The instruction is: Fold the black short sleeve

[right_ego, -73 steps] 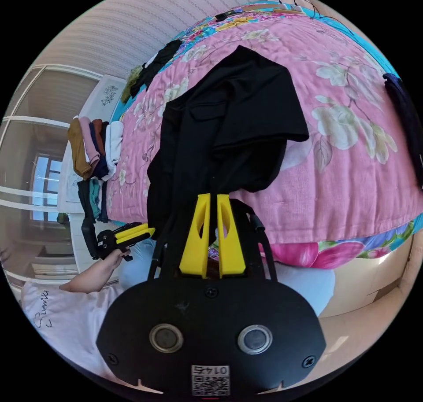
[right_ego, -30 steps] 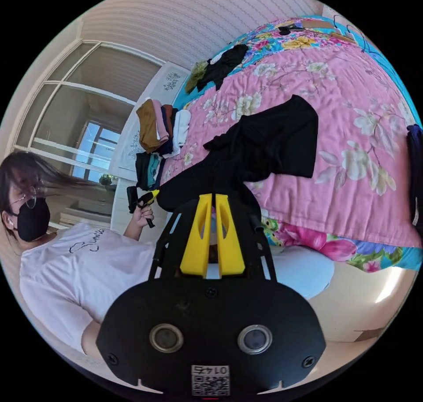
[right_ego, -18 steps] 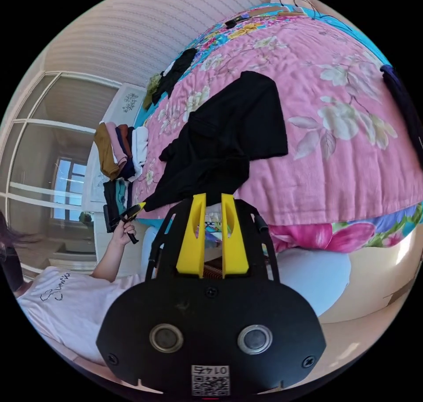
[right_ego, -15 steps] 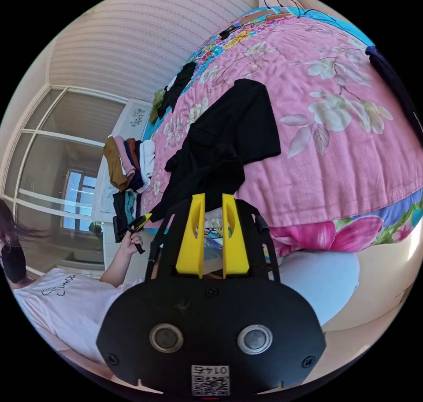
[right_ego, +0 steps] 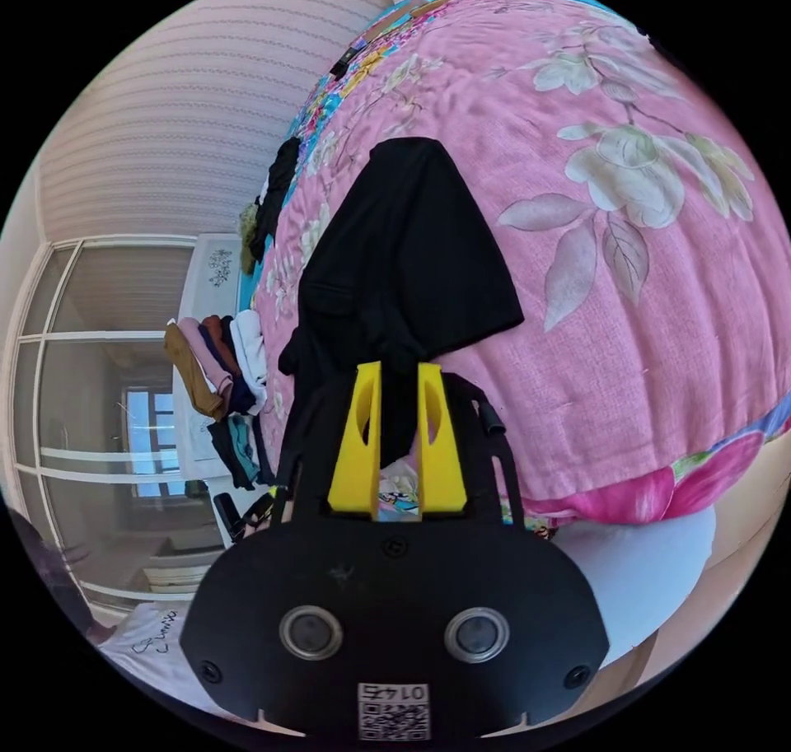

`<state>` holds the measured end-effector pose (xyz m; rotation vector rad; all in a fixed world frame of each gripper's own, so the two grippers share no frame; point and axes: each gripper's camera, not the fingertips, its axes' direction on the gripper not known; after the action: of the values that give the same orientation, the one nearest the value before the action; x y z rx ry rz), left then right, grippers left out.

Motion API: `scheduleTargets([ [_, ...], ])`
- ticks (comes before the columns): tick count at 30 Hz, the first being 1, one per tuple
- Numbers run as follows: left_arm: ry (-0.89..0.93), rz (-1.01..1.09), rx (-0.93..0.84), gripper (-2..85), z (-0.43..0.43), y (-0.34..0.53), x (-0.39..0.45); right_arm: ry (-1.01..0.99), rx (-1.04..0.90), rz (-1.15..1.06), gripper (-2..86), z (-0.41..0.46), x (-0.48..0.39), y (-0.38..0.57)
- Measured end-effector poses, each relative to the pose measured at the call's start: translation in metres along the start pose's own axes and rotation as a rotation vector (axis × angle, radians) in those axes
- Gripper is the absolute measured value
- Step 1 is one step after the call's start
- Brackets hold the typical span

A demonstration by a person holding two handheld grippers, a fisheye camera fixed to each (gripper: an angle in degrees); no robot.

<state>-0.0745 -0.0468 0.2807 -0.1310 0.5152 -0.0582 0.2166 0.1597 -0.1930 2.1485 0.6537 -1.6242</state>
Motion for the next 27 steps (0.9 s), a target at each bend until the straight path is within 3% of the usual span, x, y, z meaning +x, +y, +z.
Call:
scheduleTargets([
  [5, 0.196, 0.029, 0.146, -1.0, -0.046, 0.014, 0.012, -0.069, -0.017, -0.140, 1.9, -0.039, -0.021, 0.039],
  [9, 0.326, 0.123, 0.254, -1.0, -0.092, 0.016, 0.039, -0.187, 0.100, -0.298, 1.1, -0.106, -0.047, 0.080],
  [18, 0.573, 0.625, 0.511, -1.0, -0.236, 0.045, 0.167, -0.449, 0.414, -0.856, 0.7, -0.267, -0.136, 0.197],
  [23, 0.555, 0.807, 0.660, -1.0, -0.313, 0.065, 0.221, -0.502, 0.460, -1.135, 0.6, -0.328, -0.188, 0.254],
  [27, 0.454, 0.782, 0.653, -1.0, -0.318, 0.039, 0.235, -0.310, 0.432, -1.156, 0.5, -0.325, -0.216, 0.244],
])
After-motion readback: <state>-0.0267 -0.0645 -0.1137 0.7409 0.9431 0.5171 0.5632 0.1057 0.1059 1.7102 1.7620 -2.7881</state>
